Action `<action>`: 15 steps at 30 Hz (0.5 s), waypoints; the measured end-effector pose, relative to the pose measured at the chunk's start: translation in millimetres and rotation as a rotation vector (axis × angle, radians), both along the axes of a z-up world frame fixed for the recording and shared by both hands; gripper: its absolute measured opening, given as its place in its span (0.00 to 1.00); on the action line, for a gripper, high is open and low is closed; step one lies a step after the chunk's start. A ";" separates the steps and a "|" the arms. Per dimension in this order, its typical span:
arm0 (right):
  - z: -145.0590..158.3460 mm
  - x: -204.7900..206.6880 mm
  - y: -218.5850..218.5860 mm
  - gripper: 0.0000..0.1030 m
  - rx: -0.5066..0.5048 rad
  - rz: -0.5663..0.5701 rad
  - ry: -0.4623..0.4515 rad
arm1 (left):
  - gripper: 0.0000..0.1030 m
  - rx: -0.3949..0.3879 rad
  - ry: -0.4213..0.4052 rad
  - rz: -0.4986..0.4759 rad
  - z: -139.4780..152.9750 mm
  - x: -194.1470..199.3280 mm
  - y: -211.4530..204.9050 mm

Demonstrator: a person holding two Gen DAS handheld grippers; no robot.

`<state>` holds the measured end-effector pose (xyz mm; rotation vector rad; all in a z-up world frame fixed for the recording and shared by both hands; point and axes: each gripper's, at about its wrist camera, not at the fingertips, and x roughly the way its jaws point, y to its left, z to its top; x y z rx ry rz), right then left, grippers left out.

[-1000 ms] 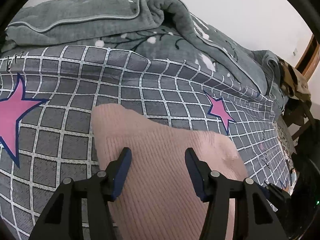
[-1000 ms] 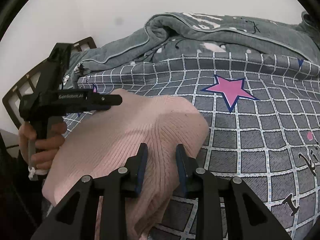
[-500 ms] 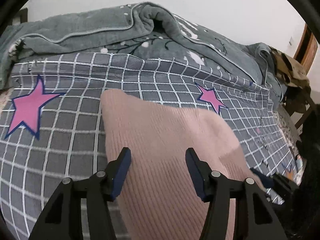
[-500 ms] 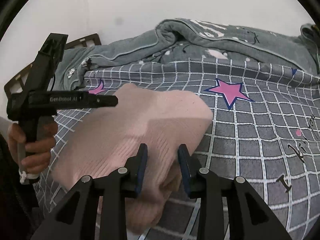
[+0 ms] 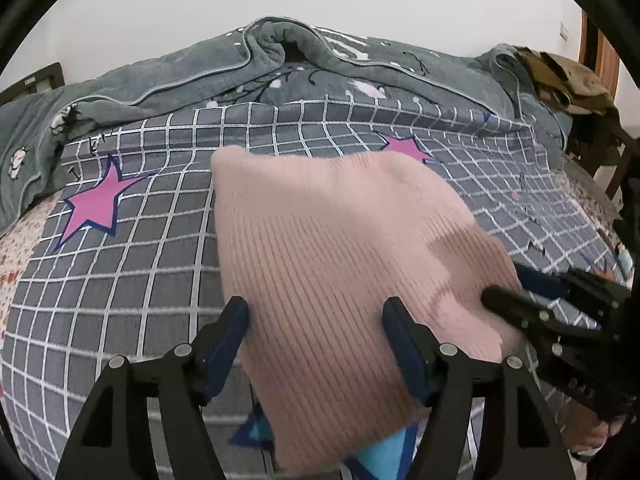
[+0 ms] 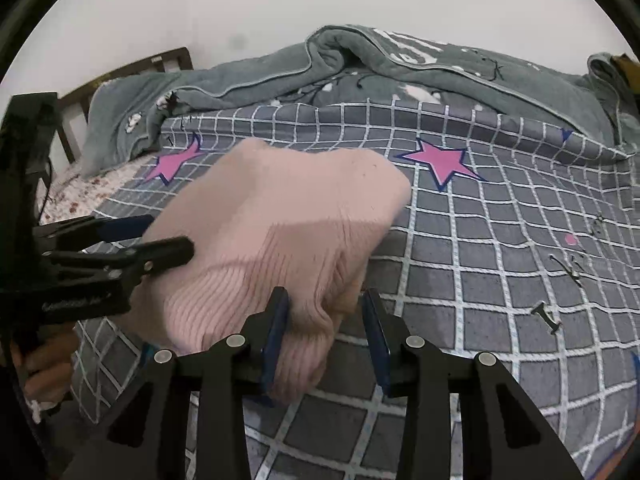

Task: Fold small clothes
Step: 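Lay the folded sweater bundle down and open the right gripper to release it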

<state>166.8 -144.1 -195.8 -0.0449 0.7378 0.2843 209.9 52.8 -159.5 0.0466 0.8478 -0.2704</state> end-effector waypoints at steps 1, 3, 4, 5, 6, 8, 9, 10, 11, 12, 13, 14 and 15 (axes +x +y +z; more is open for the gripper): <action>-0.1 -1.2 0.0 0.37 -0.009 -0.005 0.001 | 0.66 0.008 0.005 0.001 -1.5 -4.0 -0.7; -1.0 -4.4 -1.5 0.37 -0.023 -0.021 0.011 | 0.66 0.022 0.025 0.008 -5.8 -12.2 0.5; -1.3 -5.2 -3.6 0.37 -0.027 -0.031 0.016 | 0.66 0.022 0.032 0.010 -7.3 -15.0 1.5; -1.3 -6.0 -5.6 0.37 -0.026 -0.038 0.022 | 0.66 0.018 0.047 0.013 -8.9 -18.6 4.6; -0.3 -7.9 -8.5 0.37 -0.023 -0.041 0.027 | 0.66 0.008 0.058 0.020 -8.8 -22.3 9.3; 4.4 -11.8 -12.5 0.37 -0.024 -0.040 0.026 | 0.66 -0.020 0.070 0.032 -5.2 -29.3 17.4; 7.4 -13.8 -14.0 0.37 -0.023 -0.039 0.023 | 0.66 -0.025 0.070 0.036 -3.3 -32.2 19.1; 12.2 -17.0 -15.7 0.37 -0.020 -0.041 0.017 | 0.66 -0.027 0.065 0.042 0.6 -36.5 20.4; 17.7 -20.5 -17.1 0.37 -0.016 -0.045 0.010 | 0.66 -0.023 0.054 0.048 6.6 -42.3 21.3; 22.2 -23.3 -17.9 0.37 -0.012 -0.046 0.006 | 0.66 -0.021 0.047 0.050 11.2 -45.6 20.8; 27.6 -26.4 -18.4 0.37 -0.007 -0.048 0.003 | 0.66 -0.025 0.044 0.050 15.1 -47.6 20.3; 33.0 -29.5 -18.6 0.37 0.000 -0.050 0.003 | 0.66 -0.035 0.038 0.049 21.4 -51.9 20.1; 38.8 -32.7 -18.8 0.37 0.006 -0.057 0.000 | 0.66 -0.043 0.033 0.049 26.5 -54.6 20.2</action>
